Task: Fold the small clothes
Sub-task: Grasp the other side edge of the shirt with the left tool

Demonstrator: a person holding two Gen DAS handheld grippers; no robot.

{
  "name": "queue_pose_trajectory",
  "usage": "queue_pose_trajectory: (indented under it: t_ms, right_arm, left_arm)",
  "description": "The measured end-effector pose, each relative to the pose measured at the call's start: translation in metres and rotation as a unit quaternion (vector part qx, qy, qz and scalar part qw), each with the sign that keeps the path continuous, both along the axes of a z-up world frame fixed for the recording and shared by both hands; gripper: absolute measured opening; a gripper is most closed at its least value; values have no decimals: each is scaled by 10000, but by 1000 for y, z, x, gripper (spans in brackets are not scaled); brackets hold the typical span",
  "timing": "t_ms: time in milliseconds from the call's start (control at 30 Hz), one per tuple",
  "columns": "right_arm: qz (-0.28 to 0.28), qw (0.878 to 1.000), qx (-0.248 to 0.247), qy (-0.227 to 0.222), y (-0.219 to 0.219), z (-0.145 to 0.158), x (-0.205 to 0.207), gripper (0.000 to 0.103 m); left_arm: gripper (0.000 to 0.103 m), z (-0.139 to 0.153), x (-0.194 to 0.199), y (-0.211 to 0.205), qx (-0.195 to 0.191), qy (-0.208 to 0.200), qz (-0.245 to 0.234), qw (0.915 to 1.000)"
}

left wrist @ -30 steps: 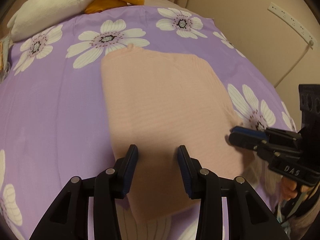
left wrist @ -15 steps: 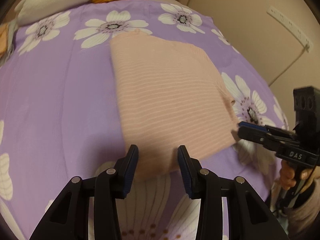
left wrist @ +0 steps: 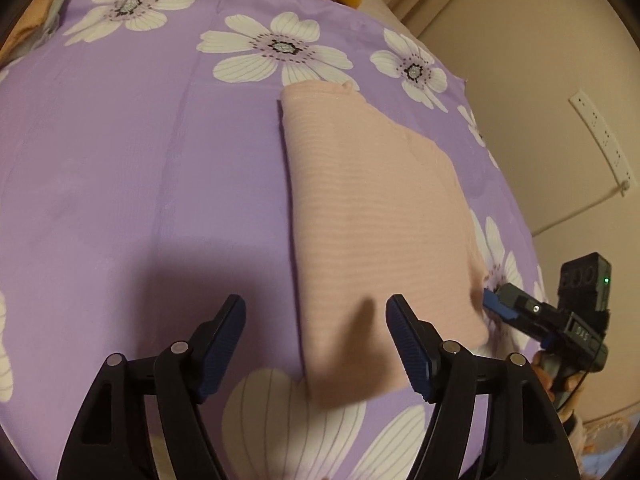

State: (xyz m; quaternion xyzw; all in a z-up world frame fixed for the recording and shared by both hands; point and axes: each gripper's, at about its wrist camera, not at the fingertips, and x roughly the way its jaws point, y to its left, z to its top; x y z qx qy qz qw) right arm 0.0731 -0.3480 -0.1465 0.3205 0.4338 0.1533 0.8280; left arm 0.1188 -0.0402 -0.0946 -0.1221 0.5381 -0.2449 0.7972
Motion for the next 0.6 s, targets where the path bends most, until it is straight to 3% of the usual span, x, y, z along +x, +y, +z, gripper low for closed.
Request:
queue_pose_trajectory:
  t_ms: [167, 600]
  right_arm:
    - [-21, 9999, 144, 66, -7, -5, 20, 72]
    - [264, 9994, 217, 18, -4, -10, 67, 72]
  left_arm:
    - [72, -8, 16, -8, -137, 140, -14, 9998]
    - [72, -17, 43, -29, -411, 139, -241, 9988]
